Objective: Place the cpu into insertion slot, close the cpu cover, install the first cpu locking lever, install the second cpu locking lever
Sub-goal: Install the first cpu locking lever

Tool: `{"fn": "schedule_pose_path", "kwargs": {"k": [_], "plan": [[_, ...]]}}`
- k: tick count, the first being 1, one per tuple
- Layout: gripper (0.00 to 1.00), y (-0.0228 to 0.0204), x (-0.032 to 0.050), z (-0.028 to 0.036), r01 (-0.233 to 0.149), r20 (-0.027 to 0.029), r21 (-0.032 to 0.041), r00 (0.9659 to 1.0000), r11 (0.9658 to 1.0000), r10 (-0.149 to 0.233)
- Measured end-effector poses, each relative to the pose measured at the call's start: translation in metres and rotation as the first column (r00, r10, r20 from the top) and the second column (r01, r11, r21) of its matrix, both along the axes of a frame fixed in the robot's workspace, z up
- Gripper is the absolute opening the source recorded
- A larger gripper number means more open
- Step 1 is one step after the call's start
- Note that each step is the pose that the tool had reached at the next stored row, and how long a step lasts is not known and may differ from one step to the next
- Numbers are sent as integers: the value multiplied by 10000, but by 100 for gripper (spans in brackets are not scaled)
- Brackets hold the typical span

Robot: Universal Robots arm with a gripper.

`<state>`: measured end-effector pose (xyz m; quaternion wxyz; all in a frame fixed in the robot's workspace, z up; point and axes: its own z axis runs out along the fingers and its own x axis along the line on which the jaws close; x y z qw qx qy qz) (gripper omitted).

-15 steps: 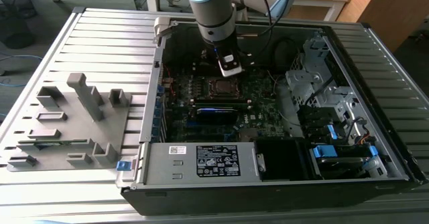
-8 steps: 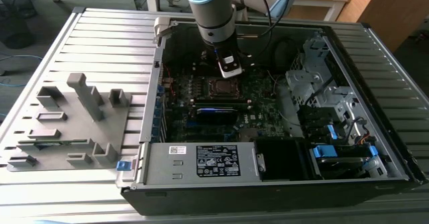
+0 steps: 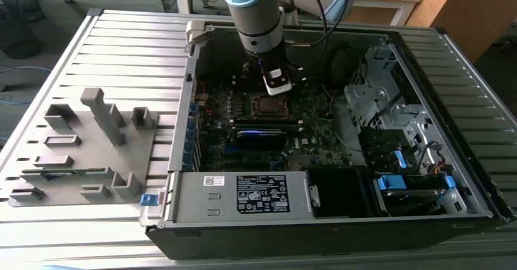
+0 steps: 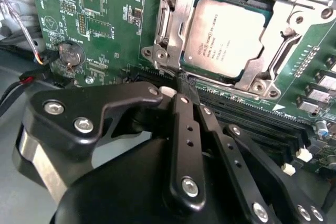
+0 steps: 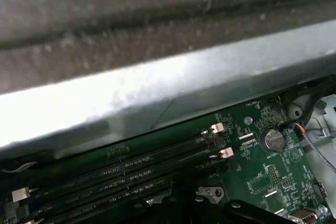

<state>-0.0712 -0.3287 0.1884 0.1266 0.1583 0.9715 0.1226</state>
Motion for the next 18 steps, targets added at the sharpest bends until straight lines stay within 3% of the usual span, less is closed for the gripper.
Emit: {"fn": "schedule_pose_path", "kwargs": {"k": [7,18], "plan": [[10,0,0,60,0,0,17,10000,10000,0],[10,0,0,298,0,-1,18,10000,10000,0]]}}
